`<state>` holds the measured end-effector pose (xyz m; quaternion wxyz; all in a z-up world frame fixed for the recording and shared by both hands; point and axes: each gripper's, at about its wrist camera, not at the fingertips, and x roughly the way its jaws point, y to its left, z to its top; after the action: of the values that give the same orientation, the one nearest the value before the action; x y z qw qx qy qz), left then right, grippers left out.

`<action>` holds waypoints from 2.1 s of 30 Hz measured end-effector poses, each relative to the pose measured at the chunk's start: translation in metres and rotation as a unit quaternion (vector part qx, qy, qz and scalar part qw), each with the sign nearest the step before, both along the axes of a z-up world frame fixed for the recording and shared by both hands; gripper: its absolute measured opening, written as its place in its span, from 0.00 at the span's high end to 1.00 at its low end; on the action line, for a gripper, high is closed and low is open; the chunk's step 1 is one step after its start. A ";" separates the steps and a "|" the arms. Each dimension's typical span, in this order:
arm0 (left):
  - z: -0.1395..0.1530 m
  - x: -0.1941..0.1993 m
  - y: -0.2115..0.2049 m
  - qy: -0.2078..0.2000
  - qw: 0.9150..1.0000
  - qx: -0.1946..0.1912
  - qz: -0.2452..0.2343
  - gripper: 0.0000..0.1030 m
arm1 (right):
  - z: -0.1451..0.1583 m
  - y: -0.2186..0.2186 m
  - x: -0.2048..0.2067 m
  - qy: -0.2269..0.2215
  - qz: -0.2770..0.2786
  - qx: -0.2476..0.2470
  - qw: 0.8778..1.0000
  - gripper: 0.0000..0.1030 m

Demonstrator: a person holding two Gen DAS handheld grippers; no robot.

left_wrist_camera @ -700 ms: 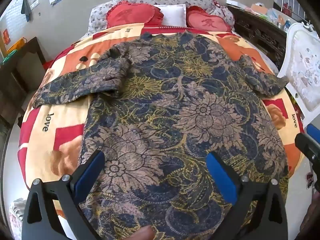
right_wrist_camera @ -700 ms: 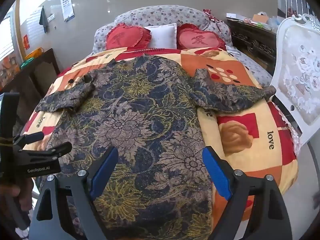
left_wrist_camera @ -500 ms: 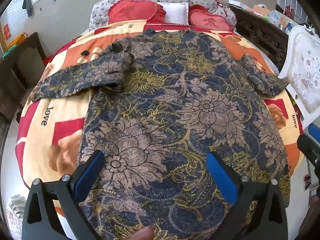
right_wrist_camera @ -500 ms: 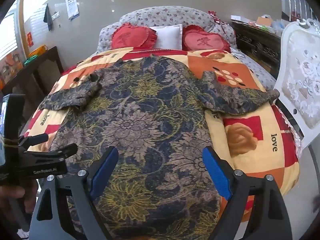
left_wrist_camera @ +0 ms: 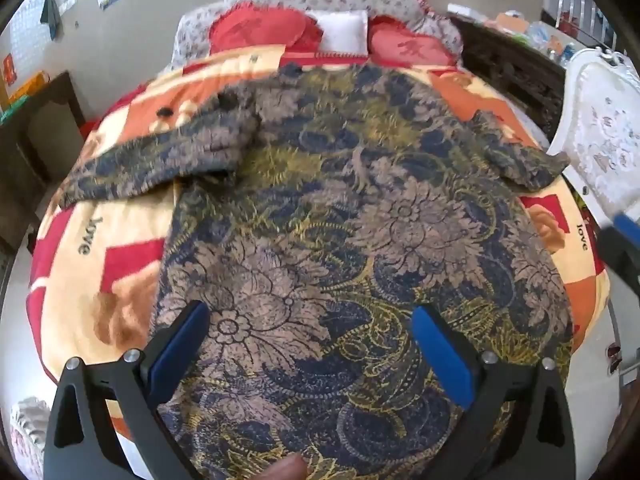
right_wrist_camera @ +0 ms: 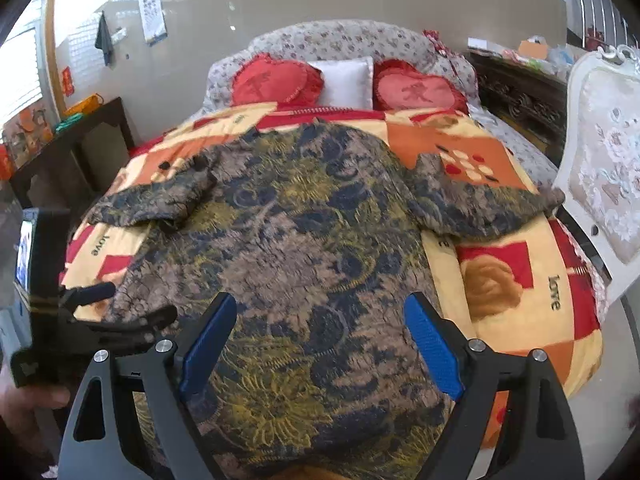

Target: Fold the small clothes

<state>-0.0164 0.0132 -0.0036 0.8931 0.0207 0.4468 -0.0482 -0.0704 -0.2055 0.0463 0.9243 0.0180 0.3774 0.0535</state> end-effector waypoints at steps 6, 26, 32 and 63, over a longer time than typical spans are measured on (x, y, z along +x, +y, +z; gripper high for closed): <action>0.019 -0.020 0.020 -0.063 0.996 -0.059 0.006 0.00 | 0.013 0.007 0.012 -0.046 -0.010 -0.014 0.999 0.27; 0.020 -0.066 0.005 -0.053 0.998 -0.039 0.020 0.00 | 0.017 0.012 -0.038 -0.039 -0.033 -0.015 0.999 0.31; 0.013 -0.083 -0.010 -0.055 0.998 0.002 0.022 0.00 | 0.000 0.009 -0.073 -0.013 -0.053 -0.012 0.998 0.32; 0.032 -0.120 0.007 -0.099 0.994 -0.017 0.048 0.00 | 0.026 0.029 -0.154 -0.109 -0.083 -0.007 0.991 0.32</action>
<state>-0.1362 0.0201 0.0286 0.9346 -0.0116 0.3553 -0.0104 -0.2240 -0.1766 0.0721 0.9614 0.0370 0.2717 -0.0245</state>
